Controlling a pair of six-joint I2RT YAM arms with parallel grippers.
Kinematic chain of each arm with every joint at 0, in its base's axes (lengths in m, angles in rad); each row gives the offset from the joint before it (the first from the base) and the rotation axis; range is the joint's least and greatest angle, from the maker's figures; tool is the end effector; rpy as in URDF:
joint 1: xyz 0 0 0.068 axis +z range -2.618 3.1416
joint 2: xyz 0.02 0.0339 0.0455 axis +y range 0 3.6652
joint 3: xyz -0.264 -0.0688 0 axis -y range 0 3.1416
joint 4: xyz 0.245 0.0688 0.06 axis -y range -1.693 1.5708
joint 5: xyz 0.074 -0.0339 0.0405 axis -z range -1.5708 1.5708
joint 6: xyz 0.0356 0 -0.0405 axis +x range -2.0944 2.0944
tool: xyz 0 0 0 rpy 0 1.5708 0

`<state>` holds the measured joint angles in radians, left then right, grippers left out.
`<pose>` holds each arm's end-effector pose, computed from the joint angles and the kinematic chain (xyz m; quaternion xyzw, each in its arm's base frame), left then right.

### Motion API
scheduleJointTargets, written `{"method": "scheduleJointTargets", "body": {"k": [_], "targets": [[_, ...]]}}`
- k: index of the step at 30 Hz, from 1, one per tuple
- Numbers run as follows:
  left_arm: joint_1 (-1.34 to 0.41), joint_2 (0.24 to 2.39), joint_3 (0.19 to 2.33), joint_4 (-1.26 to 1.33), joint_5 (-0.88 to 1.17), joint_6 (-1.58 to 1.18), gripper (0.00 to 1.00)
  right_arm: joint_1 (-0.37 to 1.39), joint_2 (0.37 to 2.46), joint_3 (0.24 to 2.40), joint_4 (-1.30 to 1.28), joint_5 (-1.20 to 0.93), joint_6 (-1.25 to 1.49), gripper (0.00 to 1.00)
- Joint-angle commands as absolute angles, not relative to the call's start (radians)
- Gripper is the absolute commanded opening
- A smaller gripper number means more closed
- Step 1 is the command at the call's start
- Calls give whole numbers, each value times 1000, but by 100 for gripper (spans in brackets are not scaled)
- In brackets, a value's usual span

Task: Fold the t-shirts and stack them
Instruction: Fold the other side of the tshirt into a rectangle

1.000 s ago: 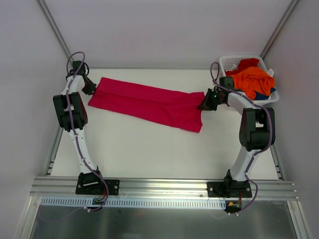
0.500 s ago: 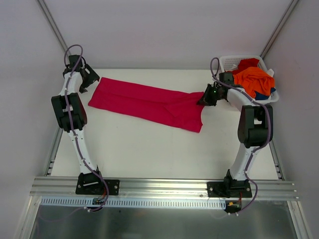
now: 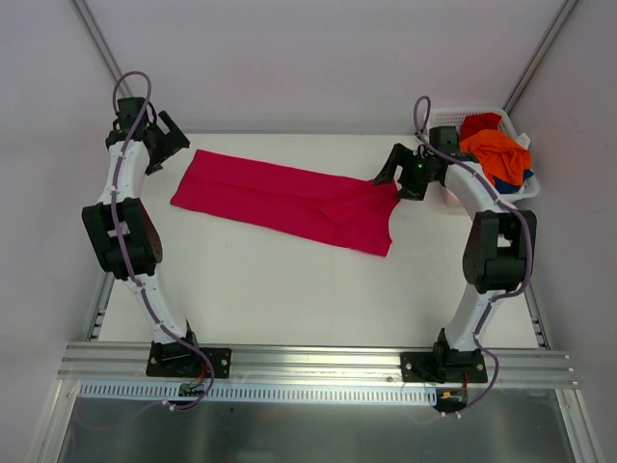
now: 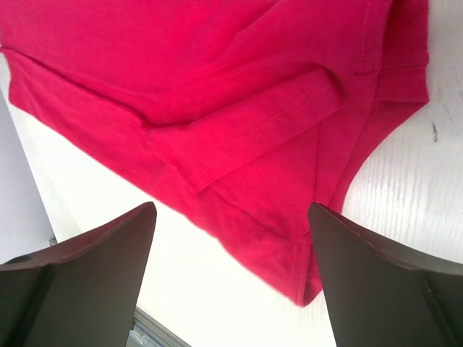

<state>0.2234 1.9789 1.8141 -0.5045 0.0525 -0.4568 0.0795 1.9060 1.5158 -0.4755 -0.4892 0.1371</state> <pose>0.4511 0.1006 0.3068 -0.2894 0.8521 -0.0742 0.4298 0.4219 0.0504 0.2448 -0.0574 0.9126 0.2622 0.3085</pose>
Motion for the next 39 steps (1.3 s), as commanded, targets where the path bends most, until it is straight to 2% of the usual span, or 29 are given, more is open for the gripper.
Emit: {"method": "scheduleJointTargets", "body": {"k": [1, 6, 9, 13, 18, 23, 31, 37, 39], "targets": [[207, 1901, 1753, -526, 97, -440, 99, 121, 1758, 1476, -485, -471, 140, 90], [180, 1839, 1628, -531, 124, -449, 99, 311, 1733, 1365, -419, -378, 283, 88], [169, 1832, 1574, -531, 133, -442, 97, 400, 1756, 1335, -378, -212, 402, 86], [169, 1827, 1534, -531, 170, -428, 94, 448, 1810, 1338, -342, -94, 526, 82], [169, 1819, 1517, -529, 169, -416, 94, 494, 1856, 1344, -318, 47, 630, 72], [169, 1815, 1517, -531, 179, -423, 94, 503, 1896, 1342, -282, 75, 698, 69], [170, 1812, 1525, -531, 184, -431, 94, 509, 1974, 1385, -265, 89, 784, 58], [176, 1829, 1539, -532, 193, -419, 94, 514, 1994, 1402, -268, 109, 810, 48], [178, 1833, 1537, -532, 196, -420, 94, 515, 1997, 1397, -268, 118, 815, 39]]}}
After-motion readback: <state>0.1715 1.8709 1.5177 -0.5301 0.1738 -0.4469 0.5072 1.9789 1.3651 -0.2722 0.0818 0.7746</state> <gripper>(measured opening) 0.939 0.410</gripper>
